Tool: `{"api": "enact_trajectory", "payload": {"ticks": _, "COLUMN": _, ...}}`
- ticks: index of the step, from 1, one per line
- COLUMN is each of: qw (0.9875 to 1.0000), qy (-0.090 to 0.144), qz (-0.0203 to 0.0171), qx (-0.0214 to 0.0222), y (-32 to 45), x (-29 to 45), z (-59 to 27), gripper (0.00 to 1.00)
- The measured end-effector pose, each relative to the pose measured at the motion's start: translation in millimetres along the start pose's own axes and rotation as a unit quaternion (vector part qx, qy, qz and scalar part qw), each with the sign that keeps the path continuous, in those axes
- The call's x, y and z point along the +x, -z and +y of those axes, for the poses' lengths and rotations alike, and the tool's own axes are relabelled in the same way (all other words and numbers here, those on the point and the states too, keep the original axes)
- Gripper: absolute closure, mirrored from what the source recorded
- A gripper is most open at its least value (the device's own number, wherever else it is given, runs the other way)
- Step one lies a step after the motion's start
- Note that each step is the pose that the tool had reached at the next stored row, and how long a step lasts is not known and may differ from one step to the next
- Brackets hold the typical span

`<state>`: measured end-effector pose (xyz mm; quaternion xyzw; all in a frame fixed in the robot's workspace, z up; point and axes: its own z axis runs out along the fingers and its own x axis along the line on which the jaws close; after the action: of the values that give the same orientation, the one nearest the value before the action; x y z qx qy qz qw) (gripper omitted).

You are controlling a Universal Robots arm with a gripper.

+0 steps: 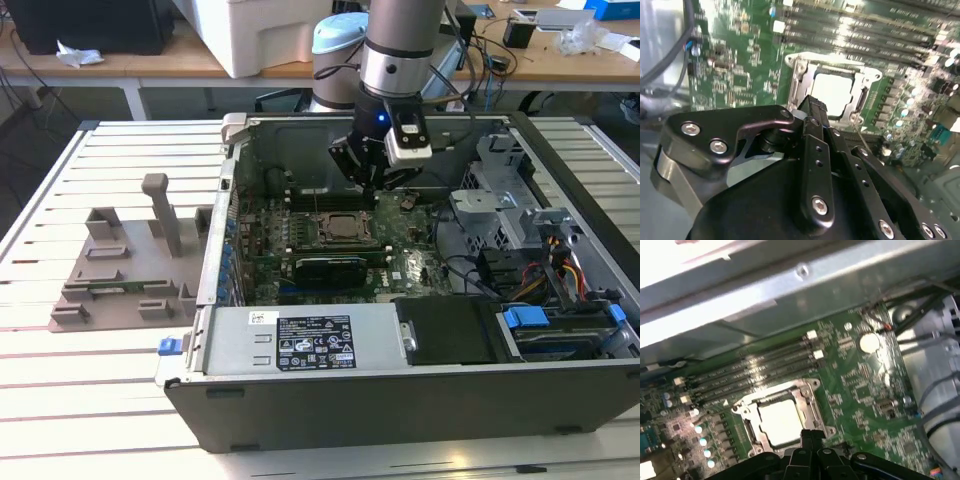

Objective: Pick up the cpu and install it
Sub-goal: 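Install the first cpu locking lever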

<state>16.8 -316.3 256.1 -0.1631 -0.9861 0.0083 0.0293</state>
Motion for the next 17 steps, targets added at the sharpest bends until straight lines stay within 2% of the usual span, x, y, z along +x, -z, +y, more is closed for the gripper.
{"api": "enact_trajectory", "payload": {"ticks": 1, "qw": 0.9999, "qy": 0.007, "qz": 0.0034, "qx": -0.0100, "y": 0.0, "x": 0.0, "z": 0.0, "gripper": 0.89}}
{"api": "enact_trajectory", "payload": {"ticks": 2, "qw": 0.9998, "qy": 0.012, "qz": 0.0046, "qx": -0.0138, "y": 0.0, "x": 0.0, "z": 0.0, "gripper": 0.89}}
{"api": "enact_trajectory", "payload": {"ticks": 3, "qw": 0.9997, "qy": 0.019, "qz": 0.0051, "qx": -0.0151, "y": 0.0, "x": 0.0, "z": 0.0, "gripper": 0.89}}
{"api": "enact_trajectory", "payload": {"ticks": 5, "qw": 0.9991, "qy": 0.039, "qz": 0.0055, "qx": -0.0158, "y": -0.1, "x": 0.0, "z": 0.1, "gripper": 0.89}}
{"api": "enact_trajectory", "payload": {"ticks": 6, "qw": 0.9982, "qy": 0.057, "qz": 0.0056, "qx": -0.0155, "y": 0.0, "x": 0.0, "z": 0.0, "gripper": 0.89}}
{"api": "enact_trajectory", "payload": {"ticks": 9, "qw": 0.9962, "qy": 0.086, "qz": 0.0054, "qx": -0.0137, "y": 0.0, "x": 0.0, "z": 0.0, "gripper": 0.89}}
{"api": "enact_trajectory", "payload": {"ticks": 17, "qw": 0.9915, "qy": 0.130, "qz": 0.0051, "qx": -0.0110, "y": 0.0, "x": 0.0, "z": 0.0, "gripper": 0.89}}
